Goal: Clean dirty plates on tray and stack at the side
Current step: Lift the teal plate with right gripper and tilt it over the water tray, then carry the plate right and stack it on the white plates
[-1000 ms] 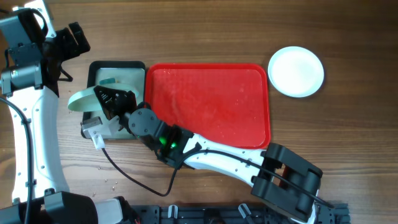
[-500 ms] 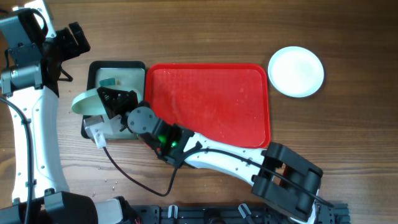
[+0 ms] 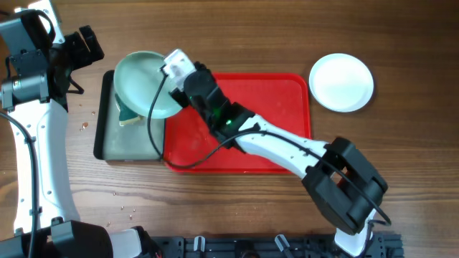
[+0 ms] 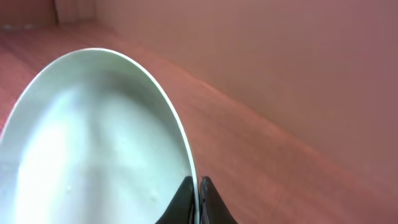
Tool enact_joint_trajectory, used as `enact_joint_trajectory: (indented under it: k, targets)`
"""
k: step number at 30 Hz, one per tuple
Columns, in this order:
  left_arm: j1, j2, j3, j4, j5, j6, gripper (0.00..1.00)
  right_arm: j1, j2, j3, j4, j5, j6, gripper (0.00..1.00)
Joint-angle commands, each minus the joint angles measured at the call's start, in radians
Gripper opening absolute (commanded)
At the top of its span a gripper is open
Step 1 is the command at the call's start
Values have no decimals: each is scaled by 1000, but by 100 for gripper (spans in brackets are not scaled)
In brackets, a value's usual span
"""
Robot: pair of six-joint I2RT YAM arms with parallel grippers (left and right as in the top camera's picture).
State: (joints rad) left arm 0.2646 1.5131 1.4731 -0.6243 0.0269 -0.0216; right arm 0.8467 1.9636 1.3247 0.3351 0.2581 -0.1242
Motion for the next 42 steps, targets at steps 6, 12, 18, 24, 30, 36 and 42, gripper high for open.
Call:
enact_joint_trajectory:
  k: [6, 12, 18, 24, 30, 36, 42]
  targets:
    - [3, 6, 2, 3, 5, -13, 100, 1, 10, 15, -29, -34, 99, 4]
    - [3, 6, 2, 3, 5, -13, 100, 0, 10, 8, -145, 26, 322, 4]
    - [3, 6, 2, 3, 5, -13, 100, 0, 10, 8, -261, 72, 344, 4]
    - [3, 6, 2, 3, 5, -13, 100, -24, 5, 8, -307, 111, 344, 4]
    - [3, 6, 2, 3, 5, -13, 100, -120, -84, 9, -379, 10, 364, 4]
    - [3, 6, 2, 3, 5, -13, 100, -322, -130, 9, -491, -340, 402, 4]
    - [3, 6, 2, 3, 5, -13, 100, -591, -135, 9, -657, -537, 558, 4]
